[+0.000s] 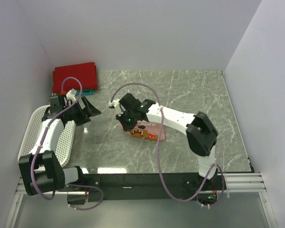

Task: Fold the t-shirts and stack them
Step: Neatly place the folded tshirt to the corner

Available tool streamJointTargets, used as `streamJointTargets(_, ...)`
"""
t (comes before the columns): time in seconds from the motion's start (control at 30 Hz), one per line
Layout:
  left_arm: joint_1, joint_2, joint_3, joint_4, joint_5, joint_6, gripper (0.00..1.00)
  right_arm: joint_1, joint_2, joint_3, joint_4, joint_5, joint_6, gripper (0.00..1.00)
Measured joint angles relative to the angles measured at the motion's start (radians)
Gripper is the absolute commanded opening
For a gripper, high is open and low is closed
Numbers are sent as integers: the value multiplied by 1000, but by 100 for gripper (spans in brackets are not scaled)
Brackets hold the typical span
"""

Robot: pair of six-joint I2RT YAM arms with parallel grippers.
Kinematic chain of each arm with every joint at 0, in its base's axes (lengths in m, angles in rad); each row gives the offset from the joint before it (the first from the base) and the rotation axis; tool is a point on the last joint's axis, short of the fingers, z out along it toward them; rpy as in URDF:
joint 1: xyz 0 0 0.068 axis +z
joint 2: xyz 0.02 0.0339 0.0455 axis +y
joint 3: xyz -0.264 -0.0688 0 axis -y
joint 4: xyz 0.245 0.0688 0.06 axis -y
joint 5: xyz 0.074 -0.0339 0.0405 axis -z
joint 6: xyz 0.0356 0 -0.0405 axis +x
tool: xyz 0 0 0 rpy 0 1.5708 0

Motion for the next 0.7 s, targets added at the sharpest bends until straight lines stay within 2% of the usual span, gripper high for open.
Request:
streamJointTargets(0.13, -55, 51, -13, 111, 22, -101, 99, -44, -63, -13, 9, -77, 11, 0)
streamJointTargets(0.37, -140, 238, -118, 284, 38, -299, 99, -48, -77, -78, 43, -147, 29, 0)
streamJointTargets(0.53, -237, 336, -119, 391, 19, -428, 99, -48, -77, -102, 69, -164, 34, 0)
streamJointTargets(0.7, -304, 439, -84, 447, 3, -536, 93, -48, -77, -101, 86, -163, 58, 0)
